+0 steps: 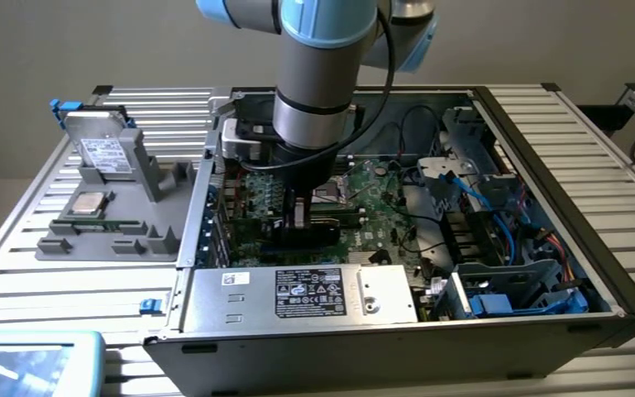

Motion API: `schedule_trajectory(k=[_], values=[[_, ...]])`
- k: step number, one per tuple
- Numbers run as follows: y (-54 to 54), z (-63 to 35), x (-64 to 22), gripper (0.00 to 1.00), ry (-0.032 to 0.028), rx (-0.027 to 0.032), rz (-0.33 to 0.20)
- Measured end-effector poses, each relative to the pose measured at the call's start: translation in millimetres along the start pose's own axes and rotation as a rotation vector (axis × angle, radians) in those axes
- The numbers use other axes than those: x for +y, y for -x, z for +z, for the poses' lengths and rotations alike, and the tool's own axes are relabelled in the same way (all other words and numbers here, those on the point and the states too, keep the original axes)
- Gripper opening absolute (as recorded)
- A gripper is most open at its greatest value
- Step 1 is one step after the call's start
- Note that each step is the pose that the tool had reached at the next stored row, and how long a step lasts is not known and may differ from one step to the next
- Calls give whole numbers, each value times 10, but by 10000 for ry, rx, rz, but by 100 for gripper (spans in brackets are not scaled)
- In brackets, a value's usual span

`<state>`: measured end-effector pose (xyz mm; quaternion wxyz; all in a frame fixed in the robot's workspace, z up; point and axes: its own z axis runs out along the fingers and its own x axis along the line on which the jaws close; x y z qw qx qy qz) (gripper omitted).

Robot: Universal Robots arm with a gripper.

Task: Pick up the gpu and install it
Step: 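Insert the gpu into the slot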

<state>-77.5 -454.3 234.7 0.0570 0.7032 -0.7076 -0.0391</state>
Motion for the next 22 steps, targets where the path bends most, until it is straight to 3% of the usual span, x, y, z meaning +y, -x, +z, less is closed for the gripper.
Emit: schedule_trajectory(k=[1,3,17,22], values=[[0,-2,-2,36,-6,3,0],[-1,-38,-2,36,-11,6,-4],[-18,-676,47,36,-10,22,9],[-19,-710,52,36,-8,16,7]])
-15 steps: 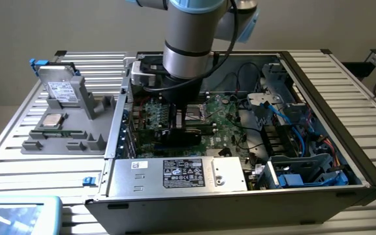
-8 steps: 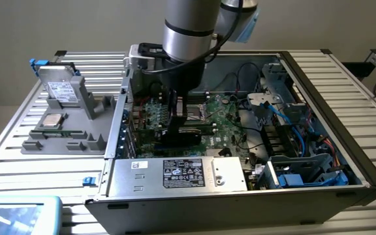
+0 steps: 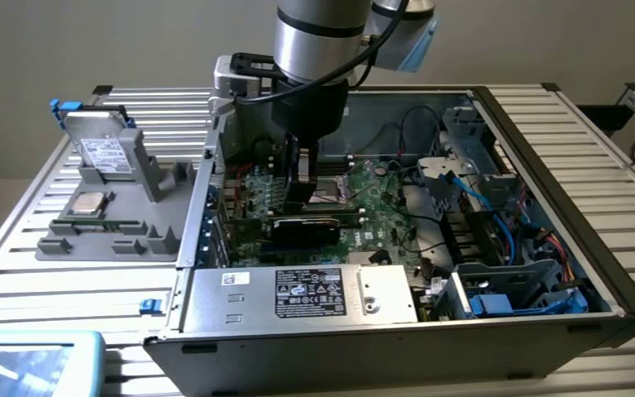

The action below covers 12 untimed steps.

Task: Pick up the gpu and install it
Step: 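Insert the gpu into the slot, then press down on the gpu until it lock into place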

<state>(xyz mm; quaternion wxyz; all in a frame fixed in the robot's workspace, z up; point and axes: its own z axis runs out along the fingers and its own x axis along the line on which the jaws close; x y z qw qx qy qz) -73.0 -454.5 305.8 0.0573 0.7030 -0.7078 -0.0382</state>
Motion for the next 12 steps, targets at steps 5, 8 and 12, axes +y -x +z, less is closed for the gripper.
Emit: schedule_trajectory(k=[5,8,12], values=[[0,-2,0,36,1,2,0],[0,-2,0,36,1,2,0],[0,-3,0,28,1,2,0]])
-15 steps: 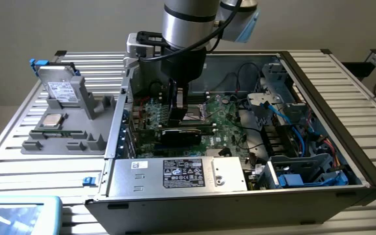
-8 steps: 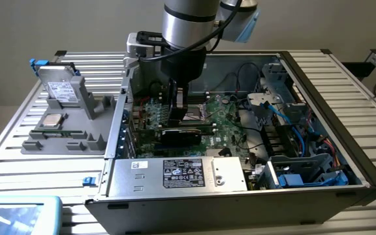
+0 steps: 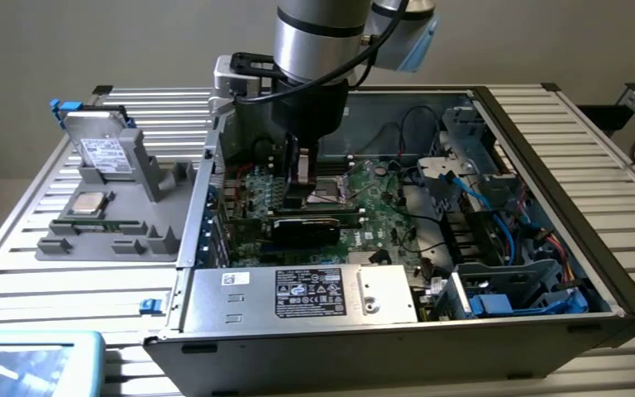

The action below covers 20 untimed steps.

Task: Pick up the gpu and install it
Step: 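Press down on the gpu until it lock into place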

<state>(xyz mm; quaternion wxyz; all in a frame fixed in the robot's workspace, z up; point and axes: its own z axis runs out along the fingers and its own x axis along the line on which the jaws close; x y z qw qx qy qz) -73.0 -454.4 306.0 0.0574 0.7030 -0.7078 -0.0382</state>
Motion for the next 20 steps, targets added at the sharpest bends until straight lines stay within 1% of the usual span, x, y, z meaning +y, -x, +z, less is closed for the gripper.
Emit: schedule_trajectory(k=[2,3,4,7,10,15,16,20], values=[[0,0,0,16,0,0,0],[0,1,4,12,0,3,2],[0,7,20,12,-8,18,4],[4,37,64,12,-117,49,18],[14,68,99,12,-234,53,37],[37,122,155,12,-389,56,67],[46,133,162,12,-411,58,68],[46,134,162,12,-411,58,67]])
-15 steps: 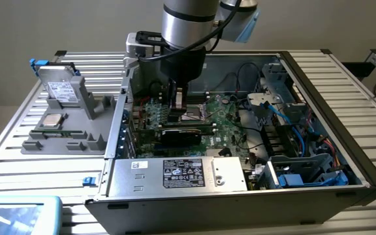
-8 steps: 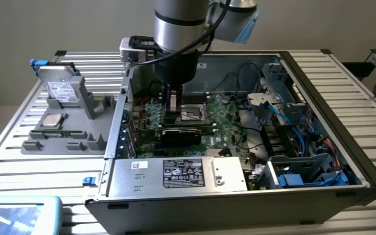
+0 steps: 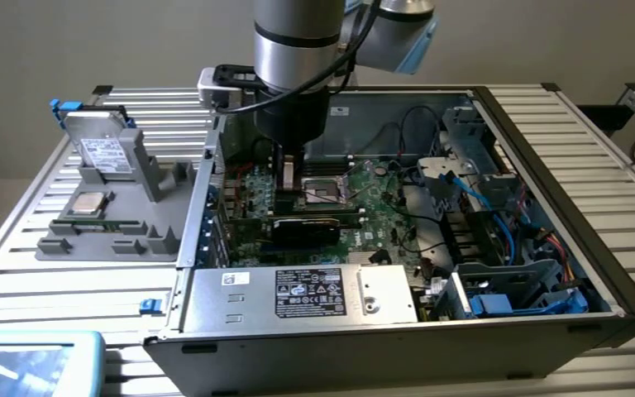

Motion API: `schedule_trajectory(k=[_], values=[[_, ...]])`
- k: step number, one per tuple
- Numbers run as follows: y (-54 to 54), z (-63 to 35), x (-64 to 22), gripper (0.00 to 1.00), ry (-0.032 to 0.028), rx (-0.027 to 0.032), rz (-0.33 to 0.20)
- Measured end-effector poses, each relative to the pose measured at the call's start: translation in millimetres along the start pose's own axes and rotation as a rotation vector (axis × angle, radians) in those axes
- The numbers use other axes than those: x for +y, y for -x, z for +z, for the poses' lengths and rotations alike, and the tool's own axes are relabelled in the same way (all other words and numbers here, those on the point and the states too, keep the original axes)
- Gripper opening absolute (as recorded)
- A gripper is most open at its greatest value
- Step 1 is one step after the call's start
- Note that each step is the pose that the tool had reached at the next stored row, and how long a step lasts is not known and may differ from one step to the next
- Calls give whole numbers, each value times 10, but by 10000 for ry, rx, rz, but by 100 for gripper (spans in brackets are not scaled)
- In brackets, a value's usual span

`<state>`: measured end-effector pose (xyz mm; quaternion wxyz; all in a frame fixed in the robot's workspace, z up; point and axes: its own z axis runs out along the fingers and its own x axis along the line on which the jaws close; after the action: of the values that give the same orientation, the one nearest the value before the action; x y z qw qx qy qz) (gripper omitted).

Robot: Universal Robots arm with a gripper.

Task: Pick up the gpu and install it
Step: 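Press down on the gpu until it lock into place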

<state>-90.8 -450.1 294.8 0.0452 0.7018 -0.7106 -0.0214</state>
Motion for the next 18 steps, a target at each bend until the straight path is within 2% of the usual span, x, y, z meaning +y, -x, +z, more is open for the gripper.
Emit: schedule_trajectory(k=[1,2,5,6,7,8,10,13,18], values=[[1,0,1,12,-16,11,2],[4,1,2,12,-76,36,9],[39,1,13,12,-570,96,31],[45,6,29,12,-667,106,35],[48,16,52,12,-718,113,37],[52,28,79,12,-754,120,39],[63,53,113,12,-772,159,43],[82,86,142,12,-787,256,48],[105,150,166,12,-836,319,54]])
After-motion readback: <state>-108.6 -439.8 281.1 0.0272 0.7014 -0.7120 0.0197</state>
